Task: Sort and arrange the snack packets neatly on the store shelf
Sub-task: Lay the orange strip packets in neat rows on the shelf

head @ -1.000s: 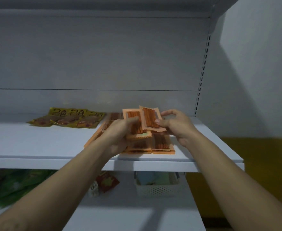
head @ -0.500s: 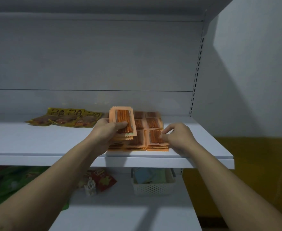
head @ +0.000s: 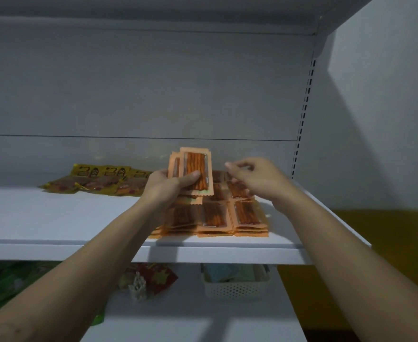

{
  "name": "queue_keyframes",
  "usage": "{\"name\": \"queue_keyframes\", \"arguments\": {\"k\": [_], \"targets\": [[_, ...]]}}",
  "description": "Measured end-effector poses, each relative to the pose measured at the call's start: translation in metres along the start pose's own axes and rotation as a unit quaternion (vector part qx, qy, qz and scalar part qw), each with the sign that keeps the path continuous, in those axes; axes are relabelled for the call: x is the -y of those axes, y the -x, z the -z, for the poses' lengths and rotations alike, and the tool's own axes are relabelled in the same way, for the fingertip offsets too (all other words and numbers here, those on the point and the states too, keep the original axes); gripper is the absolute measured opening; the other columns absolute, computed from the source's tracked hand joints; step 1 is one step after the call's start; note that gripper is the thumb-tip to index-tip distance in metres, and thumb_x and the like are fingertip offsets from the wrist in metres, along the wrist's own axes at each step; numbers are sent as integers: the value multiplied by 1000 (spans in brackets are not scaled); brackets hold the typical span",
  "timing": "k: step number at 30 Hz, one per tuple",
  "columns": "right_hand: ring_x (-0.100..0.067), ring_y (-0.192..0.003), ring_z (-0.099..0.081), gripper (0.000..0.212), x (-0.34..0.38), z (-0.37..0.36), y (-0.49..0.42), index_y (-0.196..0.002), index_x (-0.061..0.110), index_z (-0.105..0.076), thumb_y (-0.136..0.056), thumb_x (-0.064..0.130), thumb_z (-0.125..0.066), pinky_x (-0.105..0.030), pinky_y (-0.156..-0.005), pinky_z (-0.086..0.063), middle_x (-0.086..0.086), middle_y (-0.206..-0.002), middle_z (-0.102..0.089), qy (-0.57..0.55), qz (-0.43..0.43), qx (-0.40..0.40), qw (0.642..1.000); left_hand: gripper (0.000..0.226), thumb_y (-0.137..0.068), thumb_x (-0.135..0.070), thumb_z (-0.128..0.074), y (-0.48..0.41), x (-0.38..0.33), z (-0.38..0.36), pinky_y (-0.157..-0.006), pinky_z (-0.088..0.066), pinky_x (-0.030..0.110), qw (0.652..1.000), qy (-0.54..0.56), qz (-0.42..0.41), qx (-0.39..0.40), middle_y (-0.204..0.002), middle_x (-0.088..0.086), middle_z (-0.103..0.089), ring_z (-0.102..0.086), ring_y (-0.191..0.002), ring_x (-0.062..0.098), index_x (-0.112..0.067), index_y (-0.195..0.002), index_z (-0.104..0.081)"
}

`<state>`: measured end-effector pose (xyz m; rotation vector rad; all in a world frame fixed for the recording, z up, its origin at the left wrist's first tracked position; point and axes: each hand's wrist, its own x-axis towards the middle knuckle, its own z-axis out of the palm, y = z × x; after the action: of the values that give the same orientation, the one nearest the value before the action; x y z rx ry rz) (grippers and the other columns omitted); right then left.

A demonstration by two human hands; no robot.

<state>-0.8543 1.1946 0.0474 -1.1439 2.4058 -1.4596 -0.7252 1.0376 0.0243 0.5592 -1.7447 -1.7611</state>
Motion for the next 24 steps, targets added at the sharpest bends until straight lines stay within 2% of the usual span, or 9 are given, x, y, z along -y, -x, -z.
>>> {"name": "queue_keyframes", "arguments": {"k": [3,6,10,13,15,17,20,22,24], "targets": [[-15,-82,-71,47,29,-18,-21,-120,22,-58,-84,51,-70,-34,-74,-57,0,-96,-73,-19,8,33,999,31,-79,-26,-79,-12,-9,1,-53,-57,26,1000,9,-21,16,-81,2,-77,-75,-73,20,-11,-102,-64],[-15,-69,-66,30,47,-38,-49,-99,19,-63,-84,42,-75,-28,-58,-48,-2,-85,-72,-25,44,-5,999,26,-87,-22,-72,-27,-21,7,-56,-60,33,995,89,-7,43,-83,10,-76,-74,-71,24,-4,-104,-66],[-16,-64,-60,28,61,-52,-89,-85,11,-63,-85,36,-76,-26,-51,-44,0,-70,-65,8,25,-10,1000,24,-100,-24,-54,-56,-31,33,-63,-59,34,986,123,14,111,-89,11,-73,-70,-73,22,-6,-112,-65],[-18,-63,-58,26,62,-66,-119,-84,9,-65,-86,32,-76,-25,-48,-43,-2,-68,-63,13,-12,-29,999,17,-97,-2,-54,-84,-30,58,-59,-59,29,995,82,-3,63,-90,15,-69,-69,-68,21,0,-112,-61],[-23,-63,-57,28,55,-81,-136,-81,6,-62,-88,31,-74,-26,-49,-45,-5,-67,-59,53,-45,-42,997,12,-95,1,-56,-106,-24,73,-50,-56,24,1000,18,-25,-1,-90,16,-68,-67,-61,17,-2,-104,-63],[-24,-64,-56,31,44,-101,-150,-79,6,-59,-88,32,-73,-26,-48,-42,-8,-73,-59,109,-85,-35,990,10,-95,-1,-58,-126,-15,89,-45,-54,23,999,-9,-29,-43,-97,16,-69,-67,-68,20,-7,-99,-65],[-25,-81,-56,33,31,-129,-170,-97,4,-62,-88,33,-73,-27,-57,-41,-13,-92,-60,134,-121,-3,984,3,-93,-8,-65,-152,-3,113,-59,-59,33,998,-15,-18,-62,-99,15,-72,-72,-78,27,-10,-92,-64],[-25,-86,-57,40,28,-146,-182,-107,1,-64,-88,34,-73,-29,-68,-42,-14,-98,-62,151,-133,24,979,11,-92,-9,-68,-165,3,124,-49,-57,27,998,2,-18,-66,-86,11,-71,-71,-59,17,-13,-83,-62],[-25,-87,-58,36,26,-158,-192,-104,2,-64,-88,34,-73,-27,-70,-41,-11,-97,-63,174,-133,38,975,13,-91,-10,-70,-175,8,129,-39,-49,20,998,6,-20,-60,-82,8,-70,-67,-49,10,-14,-81,-62]]}}
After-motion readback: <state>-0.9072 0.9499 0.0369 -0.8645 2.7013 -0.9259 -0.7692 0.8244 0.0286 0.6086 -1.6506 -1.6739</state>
